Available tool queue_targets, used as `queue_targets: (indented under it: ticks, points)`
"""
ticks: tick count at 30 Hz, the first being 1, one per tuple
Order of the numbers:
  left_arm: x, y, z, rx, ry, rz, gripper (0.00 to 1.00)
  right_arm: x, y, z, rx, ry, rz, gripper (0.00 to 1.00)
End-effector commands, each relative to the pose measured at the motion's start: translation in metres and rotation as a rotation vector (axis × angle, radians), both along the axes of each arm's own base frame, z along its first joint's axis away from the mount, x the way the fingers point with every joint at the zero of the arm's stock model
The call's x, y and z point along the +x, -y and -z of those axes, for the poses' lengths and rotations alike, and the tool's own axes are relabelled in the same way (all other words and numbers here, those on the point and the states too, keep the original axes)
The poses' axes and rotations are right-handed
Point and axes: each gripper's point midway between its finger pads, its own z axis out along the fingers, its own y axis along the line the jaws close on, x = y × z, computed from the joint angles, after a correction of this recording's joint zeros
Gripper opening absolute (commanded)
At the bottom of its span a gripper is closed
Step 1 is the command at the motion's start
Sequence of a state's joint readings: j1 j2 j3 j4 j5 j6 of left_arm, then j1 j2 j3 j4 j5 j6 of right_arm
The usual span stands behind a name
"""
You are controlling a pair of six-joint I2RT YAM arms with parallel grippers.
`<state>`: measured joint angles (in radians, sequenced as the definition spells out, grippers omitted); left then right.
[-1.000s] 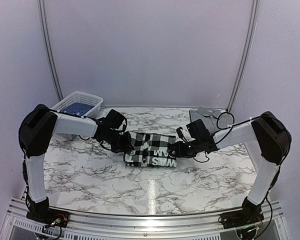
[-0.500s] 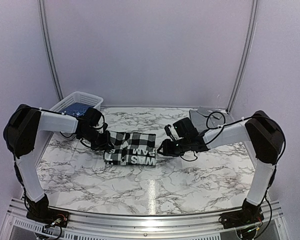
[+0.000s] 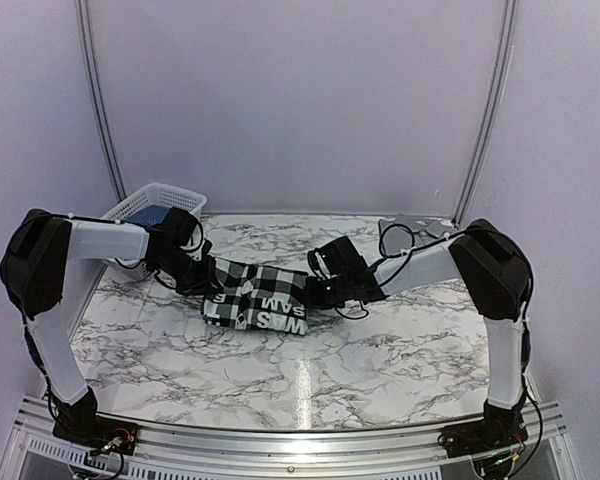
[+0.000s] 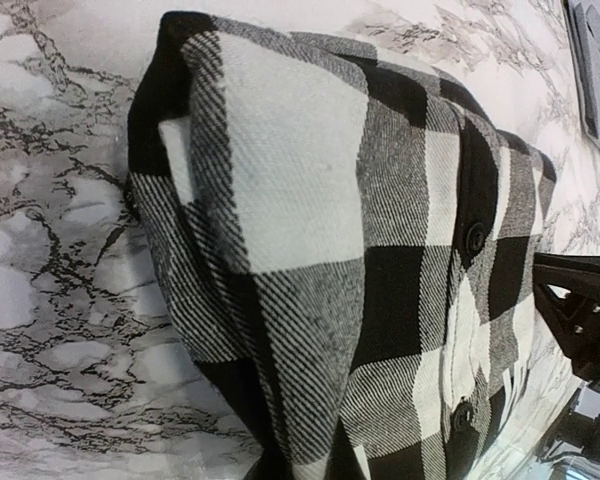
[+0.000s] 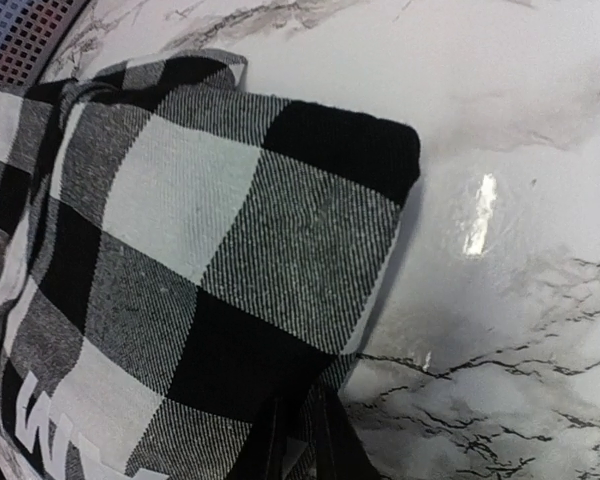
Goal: Fold and stack the long sleeve shirts
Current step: Turn over the square-folded shirt at the center of the board.
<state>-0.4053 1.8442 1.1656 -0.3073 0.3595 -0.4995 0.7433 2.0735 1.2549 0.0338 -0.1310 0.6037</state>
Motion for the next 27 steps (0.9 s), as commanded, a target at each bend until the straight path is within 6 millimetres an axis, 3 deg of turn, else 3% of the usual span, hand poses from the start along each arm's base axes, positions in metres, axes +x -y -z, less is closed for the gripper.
queue_targets:
  ticks: [1, 5, 9, 12, 14, 15, 16, 18, 22, 24, 25, 27]
  points:
    - [0.004, -0.004, -0.038, -0.016, 0.055, 0.017, 0.0, -0.002, -0.029, -0.003, 0.016, 0.015, -0.023, 0.1]
    - [0.008, -0.009, -0.071, -0.035, 0.086, 0.01, 0.0, -0.012, -0.061, -0.002, 0.045, 0.014, -0.063, 0.09]
    - [0.012, -0.004, -0.127, -0.092, 0.146, 0.023, 0.0, -0.028, -0.117, -0.001, 0.109, 0.015, -0.162, 0.1]
    - [0.013, 0.012, -0.161, -0.177, 0.173, 0.026, 0.0, -0.039, -0.158, 0.002, 0.161, 0.003, -0.261, 0.16]
    - [0.012, 0.033, -0.172, -0.196, 0.177, 0.036, 0.0, -0.039, -0.167, -0.005, 0.2, -0.001, -0.297, 0.27]
    - [0.012, 0.047, -0.168, -0.19, 0.164, 0.041, 0.0, -0.036, -0.164, -0.01, 0.221, 0.003, -0.31, 0.32]
    - [0.013, 0.061, -0.163, -0.177, 0.153, 0.041, 0.0, -0.032, -0.153, -0.015, 0.233, 0.0, -0.307, 0.37]
    - [0.014, 0.094, -0.149, -0.147, 0.134, 0.045, 0.01, -0.031, -0.112, -0.014, 0.257, -0.017, -0.293, 0.46]
    - [0.02, 0.166, -0.11, -0.075, 0.121, 0.058, 0.11, -0.022, 0.0, -0.026, 0.284, -0.014, -0.141, 0.57]
    - [0.02, 0.207, -0.085, -0.072, 0.096, 0.095, 0.27, -0.019, 0.05, -0.035, 0.273, 0.004, -0.064, 0.6]
    - [0.024, 0.232, -0.094, -0.088, 0.136, 0.119, 0.26, -0.021, 0.068, -0.039, 0.251, 0.017, -0.04, 0.61]
    - [0.022, 0.269, -0.087, -0.091, 0.151, 0.16, 0.33, -0.024, 0.098, -0.049, 0.203, 0.049, 0.02, 0.61]
